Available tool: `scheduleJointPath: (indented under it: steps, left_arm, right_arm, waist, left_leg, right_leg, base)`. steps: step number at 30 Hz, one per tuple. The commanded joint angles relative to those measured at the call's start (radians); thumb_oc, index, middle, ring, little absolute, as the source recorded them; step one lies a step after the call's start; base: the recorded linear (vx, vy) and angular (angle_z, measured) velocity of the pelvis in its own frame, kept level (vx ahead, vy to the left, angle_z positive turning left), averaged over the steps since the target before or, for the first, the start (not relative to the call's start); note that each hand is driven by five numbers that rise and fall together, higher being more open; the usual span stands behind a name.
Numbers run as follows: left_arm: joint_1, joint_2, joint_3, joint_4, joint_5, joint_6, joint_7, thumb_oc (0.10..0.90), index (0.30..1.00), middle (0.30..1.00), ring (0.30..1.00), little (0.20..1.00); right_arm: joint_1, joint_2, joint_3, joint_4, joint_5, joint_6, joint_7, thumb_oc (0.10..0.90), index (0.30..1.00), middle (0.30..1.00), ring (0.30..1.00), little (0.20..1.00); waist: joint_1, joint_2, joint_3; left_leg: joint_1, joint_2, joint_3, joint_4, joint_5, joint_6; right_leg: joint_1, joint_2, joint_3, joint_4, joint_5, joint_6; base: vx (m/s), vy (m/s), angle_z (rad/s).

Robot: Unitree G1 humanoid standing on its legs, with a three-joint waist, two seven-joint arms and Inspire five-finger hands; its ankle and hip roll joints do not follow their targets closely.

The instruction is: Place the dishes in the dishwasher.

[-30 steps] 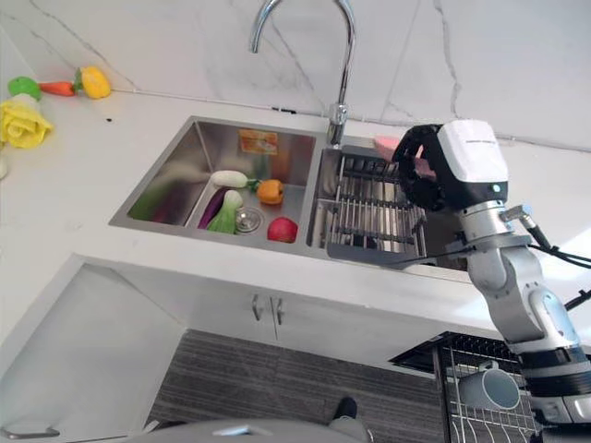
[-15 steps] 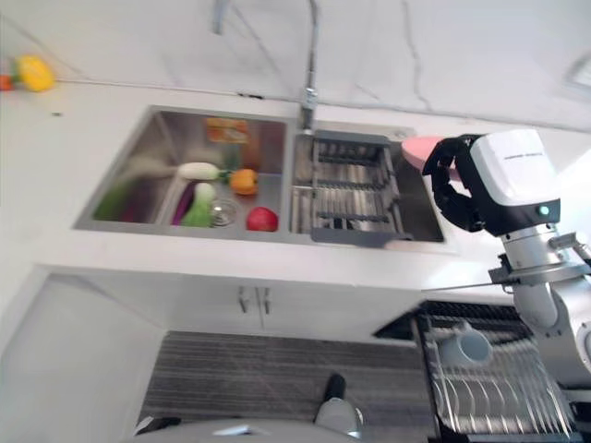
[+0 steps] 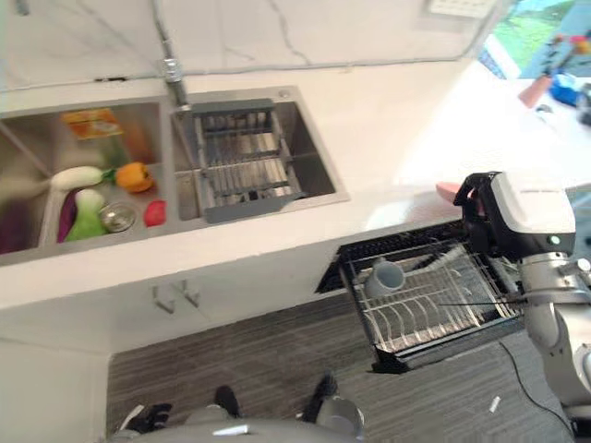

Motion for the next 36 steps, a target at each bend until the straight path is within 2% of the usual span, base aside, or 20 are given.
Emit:
scheduleJointPath:
  steps: [1,5,9,18,20,26,29,36]
  left_arm:
    - [-0.012,-0.03,-0.025,0.033,-0.035,-0.01,0.002,0.8,0.9,0.9,0.9,0.9]
    - [-0.011,-0.05,-0.046,0.005,-0.05,-0.015,-0.004,0.8,0.9,0.9,0.9,0.9]
    - [-0.022,-0.065,-0.088,-0.039,-0.067,-0.018,-0.019,0.8,0.9,0.9,0.9,0.9]
    - [-0.018,-0.077,-0.118,-0.059,-0.059,-0.017,-0.031,0.8,0.9,0.9,0.9,0.9]
    - [-0.012,-0.074,-0.125,-0.061,-0.058,-0.017,-0.033,0.8,0.9,0.9,0.9,0.9]
    - [-0.004,-0.067,-0.135,-0.051,-0.051,-0.014,-0.03,0.8,0.9,0.9,0.9,0.9]
    - [0.007,-0.063,-0.145,-0.035,-0.041,-0.014,-0.024,0.8,0.9,0.9,0.9,0.9]
    - [0.021,-0.057,-0.156,-0.019,-0.036,-0.02,-0.021,0.8,0.9,0.9,0.9,0.9]
  right_arm:
    - [-0.09,-0.065,-0.107,-0.087,-0.028,0.027,-0.055,0.4,0.3,0.3,0.3,0.3]
    - [-0.069,-0.06,-0.102,-0.111,-0.034,0.02,-0.043,0.4,0.3,0.3,0.3,0.3]
    - [-0.069,-0.043,-0.052,-0.102,-0.032,0.013,-0.027,0.4,0.3,0.3,0.3,0.3]
    - [-0.1,-0.018,0.11,-0.025,-0.035,-0.008,0.026,0.4,0.3,0.3,0.3,0.3]
    - [-0.116,-0.011,0.172,0.039,-0.045,-0.005,0.036,0.4,0.3,0.3,0.3,0.3]
    - [-0.169,0.019,0.27,0.212,-0.052,0.019,0.016,0.4,0.3,0.3,0.3,0.3]
    - [-0.212,0.065,0.322,0.394,-0.032,0.054,-0.019,0.4,0.3,0.3,0.3,0.3]
    - [-0.3,0.133,0.408,0.653,0.025,0.082,-0.055,0.4,0.3,0.3,0.3,0.3]
  waist:
    - [0.004,0.029,-0.084]
    - [-0.011,0.048,-0.083]
    - [-0.036,0.075,-0.082]
    - [-0.031,0.103,-0.083]
    - [-0.021,0.11,-0.083]
    - [0.002,0.114,-0.079]
    - [0.024,0.12,-0.073]
    - [0.044,0.131,-0.065]
  left_leg:
    - [-0.014,-0.001,-0.042,0.018,-0.077,0.013]
    - [0.0,0.016,-0.045,0.021,-0.069,-0.001]
    - [0.014,0.04,-0.045,0.03,-0.061,-0.018]
    - [0.022,0.055,-0.05,0.029,-0.048,-0.03]
    - [0.021,0.055,-0.065,0.019,-0.041,-0.033]
    - [0.009,0.051,-0.096,-0.004,-0.019,-0.04]
    - [0.008,0.05,-0.114,-0.014,-0.013,-0.042]
    - [0.006,0.042,-0.141,-0.026,-0.002,-0.044]
  right_leg:
    - [0.135,-0.039,0.006,-0.124,0.05,0.104]
    - [0.151,-0.013,0.008,-0.148,0.031,0.09]
    - [0.165,0.015,0.015,-0.166,0.007,0.073]
    - [0.175,0.032,0.01,-0.169,-0.015,0.055]
    - [0.178,0.036,0.003,-0.171,-0.022,0.051]
    - [0.179,0.041,-0.015,-0.172,-0.025,0.048]
    - [0.191,0.042,-0.034,-0.173,-0.031,0.042]
    - [0.198,0.041,-0.053,-0.174,-0.031,0.04]
  base:
    - [0.11,-0.111,-0.41]
    - [0.06,-0.099,-0.27]
    - [0.04,-0.103,0.01]
    - [0.02,-0.046,0.01]
    - [0.02,-0.024,0.07]
    - [0.0,-0.022,0.23]
    - [0.01,-0.026,0.22]
    - [0.02,-0.016,0.2]
